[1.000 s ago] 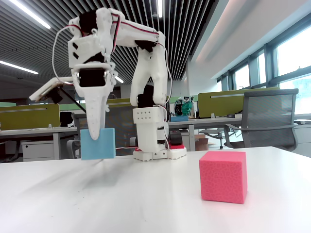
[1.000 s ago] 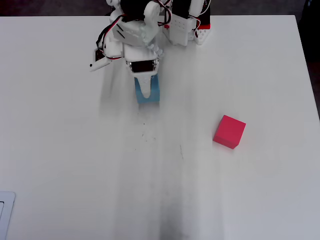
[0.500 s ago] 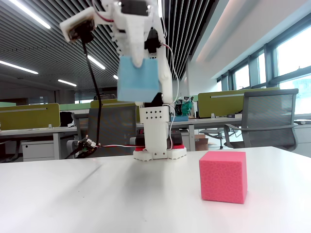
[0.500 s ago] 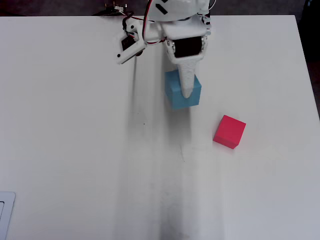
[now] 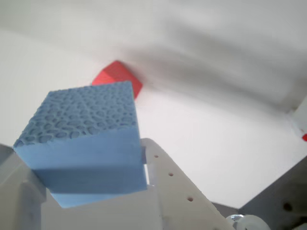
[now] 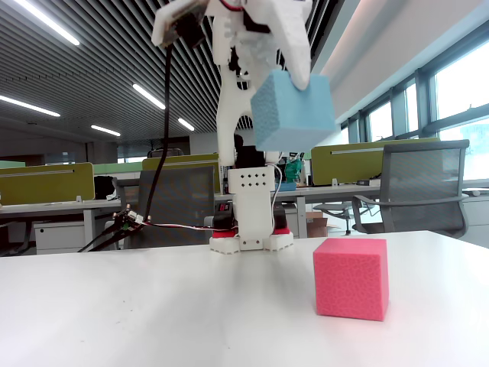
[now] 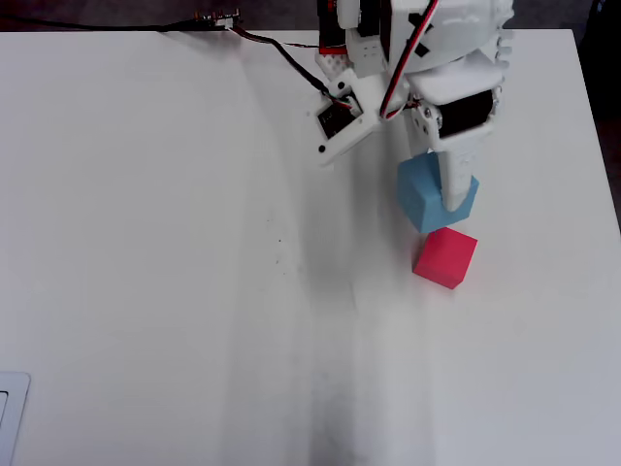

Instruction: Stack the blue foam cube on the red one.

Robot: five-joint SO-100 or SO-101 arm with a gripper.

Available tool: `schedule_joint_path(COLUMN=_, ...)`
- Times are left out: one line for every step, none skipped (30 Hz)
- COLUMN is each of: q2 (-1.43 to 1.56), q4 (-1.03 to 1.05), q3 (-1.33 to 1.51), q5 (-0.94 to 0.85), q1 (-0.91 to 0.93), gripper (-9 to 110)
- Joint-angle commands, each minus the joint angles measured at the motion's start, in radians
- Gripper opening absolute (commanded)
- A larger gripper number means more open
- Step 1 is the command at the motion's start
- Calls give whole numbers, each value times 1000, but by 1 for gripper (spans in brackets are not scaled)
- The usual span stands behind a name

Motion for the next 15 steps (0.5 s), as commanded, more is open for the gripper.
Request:
schedule_joint_path(q2=-28, q4=18, q3=-49, q5=25, q1=-35, gripper=22)
schedule_joint_path(q2=-43, q4=15, q3=-49, q5=31, q1=-43, gripper=22)
schedule_joint_path(q2=-60, q4=8, q3=-52, q5=40, q1=-52, gripper=22)
schedule_joint_path(q2=-78, q4=5, q3=-57, q5=46, q1=-58, gripper=22)
schedule_joint_path(q2=-94, q4=3, q3=-64, q5=54, q1=-64, gripper=22)
schedule_joint_path(q2=-112, q4=2, q3=-74, q5=60, q1=-69, gripper=22)
schedule_joint_path(q2=-129, q4=0, q3=-84, q5=64, q1=-72, gripper=22)
schedule_joint_path(q2=-153, q4=0, q3=-103, q5=71, q1=-75, gripper=22)
schedule_joint_path(q2=-172, q4=0, q3=-117, q5=74, q1=-77, gripper=22)
schedule_joint_path(q2=-193, q4=-2, q3=-133, q5=78, q1=-78, gripper=22)
schedule_joint_path(q2=-213, q4=-5, q3=-149, q5=81, q1=-78, gripper=22)
schedule_joint_path(q2=-253, q4=-12, q3=-175, q5=87, q1=-83, gripper=22)
schedule_joint_path(q2=-270, q4=-15, q3=-184, q5=89, q1=-86, gripper=22)
schedule_joint_path(q2=-282, q4=-18, q3=-186, q5=92, q1=-89, gripper=22)
schedule_joint_path(q2=-291, q4=-23, q3=-187, q5=94, q1=-91, gripper=22)
